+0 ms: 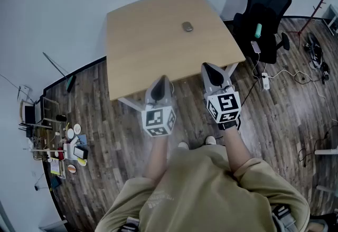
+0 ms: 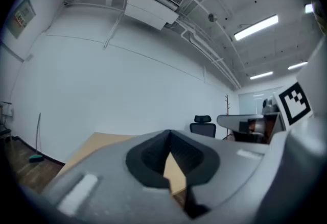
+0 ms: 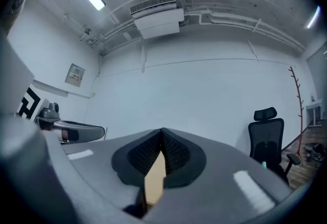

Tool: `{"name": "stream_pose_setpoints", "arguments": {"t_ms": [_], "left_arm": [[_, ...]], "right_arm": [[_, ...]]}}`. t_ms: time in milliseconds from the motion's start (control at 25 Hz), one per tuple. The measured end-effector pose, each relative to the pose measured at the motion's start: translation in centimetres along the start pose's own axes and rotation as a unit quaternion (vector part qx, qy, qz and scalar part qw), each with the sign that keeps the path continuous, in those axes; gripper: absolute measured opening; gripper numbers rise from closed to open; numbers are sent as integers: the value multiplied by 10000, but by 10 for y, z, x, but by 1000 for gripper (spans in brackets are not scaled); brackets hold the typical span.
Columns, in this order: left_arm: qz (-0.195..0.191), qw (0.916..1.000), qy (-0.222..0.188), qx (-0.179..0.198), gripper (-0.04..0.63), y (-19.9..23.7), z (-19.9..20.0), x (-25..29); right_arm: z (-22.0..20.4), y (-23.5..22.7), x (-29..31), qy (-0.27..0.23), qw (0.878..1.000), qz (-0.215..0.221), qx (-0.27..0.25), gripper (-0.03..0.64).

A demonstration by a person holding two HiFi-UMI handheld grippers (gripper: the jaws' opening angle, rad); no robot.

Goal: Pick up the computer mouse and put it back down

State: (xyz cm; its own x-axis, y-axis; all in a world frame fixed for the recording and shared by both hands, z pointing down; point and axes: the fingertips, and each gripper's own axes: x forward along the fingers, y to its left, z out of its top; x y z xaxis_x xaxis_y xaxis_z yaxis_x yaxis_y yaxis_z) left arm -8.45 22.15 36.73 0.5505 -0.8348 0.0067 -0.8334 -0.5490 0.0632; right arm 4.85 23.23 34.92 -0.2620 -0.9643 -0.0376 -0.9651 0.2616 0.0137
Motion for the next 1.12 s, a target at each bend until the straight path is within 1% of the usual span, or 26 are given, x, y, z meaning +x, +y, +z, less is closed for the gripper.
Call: {"name": "stream_pose_setpoints", "arguments": {"t_ms": [120,200,320,440,600,720,840,1000,1120], "left_arm": [[-74,9999,-73,37,1,13,3,-4],[-69,9999,-101,75,0,24,4,-9],[-88,9999,-53,-82,0,40,-2,-9],[-161,9997,20,-195,0,46,-10,-4],[-232,9995,56,-214,0,46,-13,10],[-238,9994,107,-247,0,47,-17,29],[-156,9995,118,-229,0,51,-20,59],[-16,9998,126,-155,0,54,-20,118],[10,10000,74,31,0,50,-15,168]], "right_arm": [[-1,15,10,-106,9998,-132,-87,5],[-4,25,15,-121,9998,-159,-28,5],[-9,36,21,-75,9999,-115,94,5],[-11,38,26,-68,9998,-53,182,5],[-8,30,33,-271,9985,34,468,5],[-10,17,43,-321,9980,46,543,5],[-15,-9,65,-297,9978,72,592,5],[-17,-60,107,-340,9970,92,689,5],[-12,-102,145,-402,9962,154,759,5]]}}
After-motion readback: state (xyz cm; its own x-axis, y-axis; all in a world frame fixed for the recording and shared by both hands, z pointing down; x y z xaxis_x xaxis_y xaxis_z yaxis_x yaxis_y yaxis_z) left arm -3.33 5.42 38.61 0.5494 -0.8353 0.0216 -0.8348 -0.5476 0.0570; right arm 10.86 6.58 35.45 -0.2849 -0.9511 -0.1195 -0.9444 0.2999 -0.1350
